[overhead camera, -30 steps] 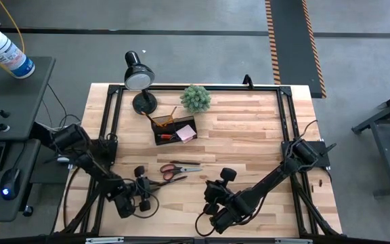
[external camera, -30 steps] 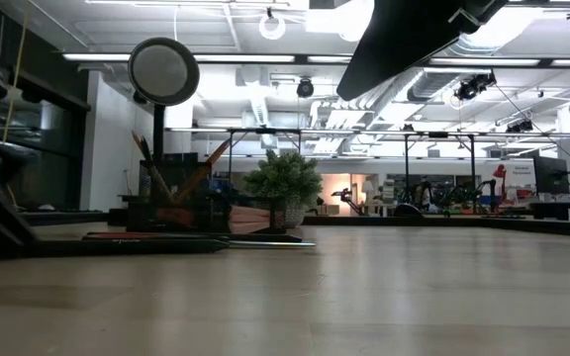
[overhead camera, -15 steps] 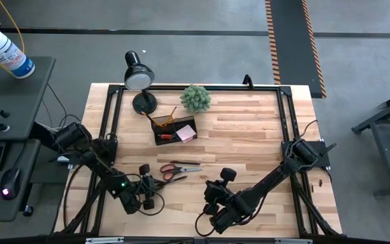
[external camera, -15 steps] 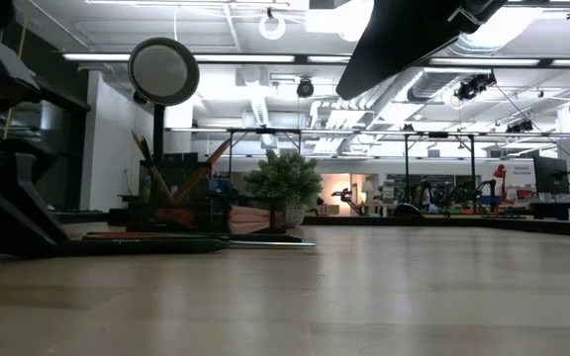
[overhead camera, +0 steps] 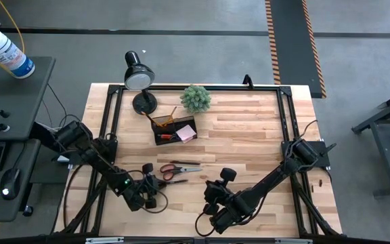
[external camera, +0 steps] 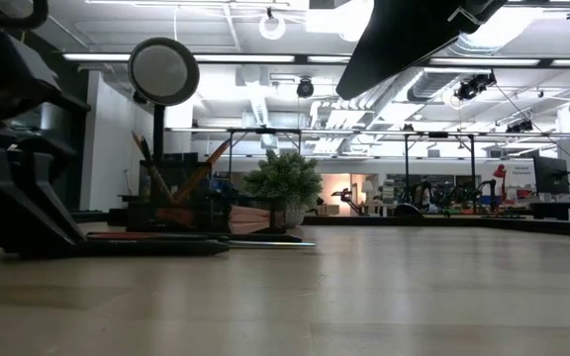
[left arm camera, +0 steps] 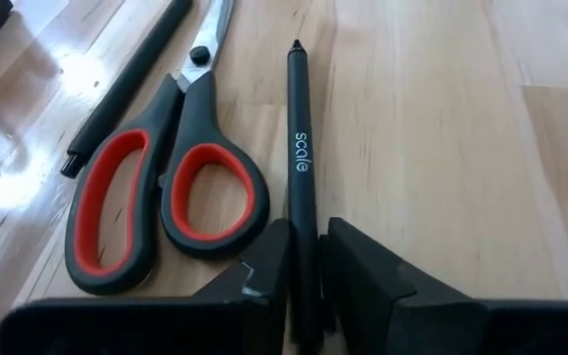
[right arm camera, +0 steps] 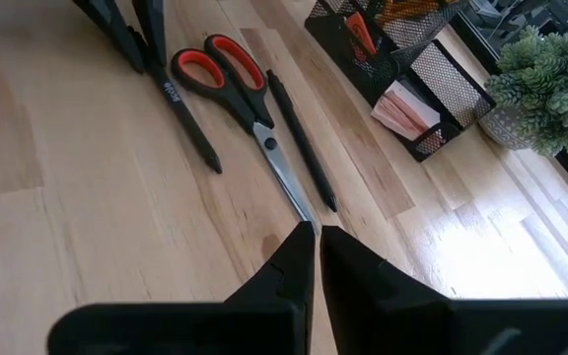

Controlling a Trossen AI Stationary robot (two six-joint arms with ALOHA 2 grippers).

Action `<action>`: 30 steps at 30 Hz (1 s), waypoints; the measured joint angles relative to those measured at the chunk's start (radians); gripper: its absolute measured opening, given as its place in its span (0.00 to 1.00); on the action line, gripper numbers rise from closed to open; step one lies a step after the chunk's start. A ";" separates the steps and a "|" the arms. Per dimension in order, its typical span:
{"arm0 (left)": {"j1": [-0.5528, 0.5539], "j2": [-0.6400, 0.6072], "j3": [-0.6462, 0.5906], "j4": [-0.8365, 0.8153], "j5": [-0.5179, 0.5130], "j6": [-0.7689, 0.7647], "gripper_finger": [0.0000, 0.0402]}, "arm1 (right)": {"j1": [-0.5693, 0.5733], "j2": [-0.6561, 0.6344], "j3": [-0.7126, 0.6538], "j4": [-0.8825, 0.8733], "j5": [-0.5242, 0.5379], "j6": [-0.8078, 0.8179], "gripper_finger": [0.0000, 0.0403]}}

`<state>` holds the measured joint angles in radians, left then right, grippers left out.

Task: Pick and place office supplies into organizer
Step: Put the bottom pen into the desktop organizer

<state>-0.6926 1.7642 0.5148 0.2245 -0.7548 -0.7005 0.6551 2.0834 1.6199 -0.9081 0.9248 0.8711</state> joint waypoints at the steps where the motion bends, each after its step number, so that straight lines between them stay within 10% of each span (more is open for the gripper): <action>1: 0.000 0.000 0.000 0.000 0.000 0.009 0.11 | 0.000 0.000 0.000 0.000 0.000 0.000 0.03; 30: -0.022 -0.191 -0.004 0.028 0.047 0.269 0.01 | 0.000 0.000 0.000 -0.001 -0.007 0.001 0.03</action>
<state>-0.7150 1.5731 0.5111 0.2527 -0.7073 -0.4313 0.6552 2.0834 1.6199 -0.9092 0.9176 0.8718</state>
